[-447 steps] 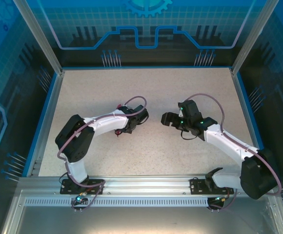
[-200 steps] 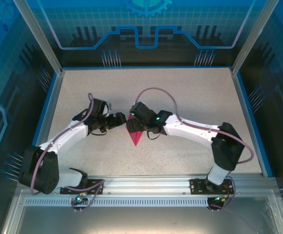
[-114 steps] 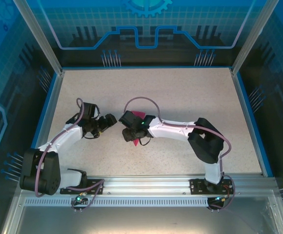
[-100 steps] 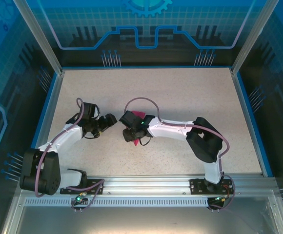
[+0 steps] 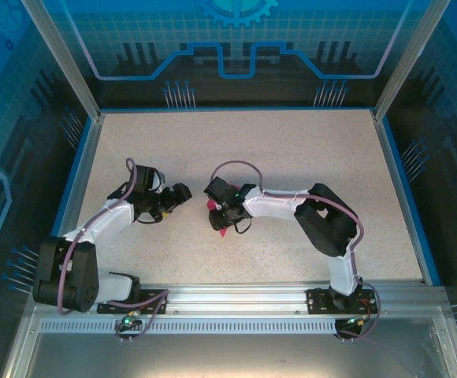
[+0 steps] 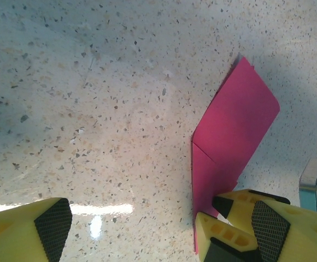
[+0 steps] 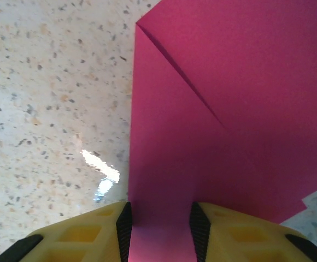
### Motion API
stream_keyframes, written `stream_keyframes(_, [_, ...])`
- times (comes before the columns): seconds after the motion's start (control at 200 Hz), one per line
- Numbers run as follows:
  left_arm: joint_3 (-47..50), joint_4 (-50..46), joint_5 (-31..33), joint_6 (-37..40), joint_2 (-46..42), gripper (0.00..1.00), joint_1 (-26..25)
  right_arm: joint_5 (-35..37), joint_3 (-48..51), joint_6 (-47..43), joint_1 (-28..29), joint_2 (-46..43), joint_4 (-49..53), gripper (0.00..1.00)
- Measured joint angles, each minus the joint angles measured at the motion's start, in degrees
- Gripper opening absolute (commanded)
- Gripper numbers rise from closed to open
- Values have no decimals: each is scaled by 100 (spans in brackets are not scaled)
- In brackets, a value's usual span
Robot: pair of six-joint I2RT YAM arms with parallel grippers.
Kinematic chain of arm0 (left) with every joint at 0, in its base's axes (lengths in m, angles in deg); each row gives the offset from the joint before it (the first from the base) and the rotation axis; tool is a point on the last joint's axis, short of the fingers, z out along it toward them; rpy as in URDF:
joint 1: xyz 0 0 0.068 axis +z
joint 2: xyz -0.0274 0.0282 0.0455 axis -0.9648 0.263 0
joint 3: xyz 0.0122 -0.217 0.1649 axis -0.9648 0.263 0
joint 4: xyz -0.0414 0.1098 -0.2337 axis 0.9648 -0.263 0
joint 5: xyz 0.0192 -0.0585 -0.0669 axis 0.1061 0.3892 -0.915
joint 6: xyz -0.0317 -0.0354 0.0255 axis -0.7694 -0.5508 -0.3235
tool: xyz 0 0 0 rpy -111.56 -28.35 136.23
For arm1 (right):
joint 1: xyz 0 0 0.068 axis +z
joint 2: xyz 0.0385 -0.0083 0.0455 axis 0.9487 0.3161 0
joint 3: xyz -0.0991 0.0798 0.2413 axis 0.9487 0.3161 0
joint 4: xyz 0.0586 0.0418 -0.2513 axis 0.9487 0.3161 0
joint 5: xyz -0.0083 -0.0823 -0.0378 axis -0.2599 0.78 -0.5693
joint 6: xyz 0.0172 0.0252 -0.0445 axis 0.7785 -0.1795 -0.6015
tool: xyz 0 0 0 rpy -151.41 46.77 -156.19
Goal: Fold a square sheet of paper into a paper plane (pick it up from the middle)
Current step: Move the paper to the center of the table.
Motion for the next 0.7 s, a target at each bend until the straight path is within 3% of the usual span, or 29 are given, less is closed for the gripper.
stream_keyframes(0.22, [0, 131, -223, 4, 24, 88, -11, -350, 227, -688, -116, -109, -273, 35])
stream_keyframes(0.5, [-2, 345, -597, 50, 313, 83, -302, -1281, 874, -1958, -203, -501, -579, 37])
stream_keyframes(0.7, [31, 713, -975, 11, 623, 78, -498, -2002, 1362, -2269, -516, -758, -763, 37])
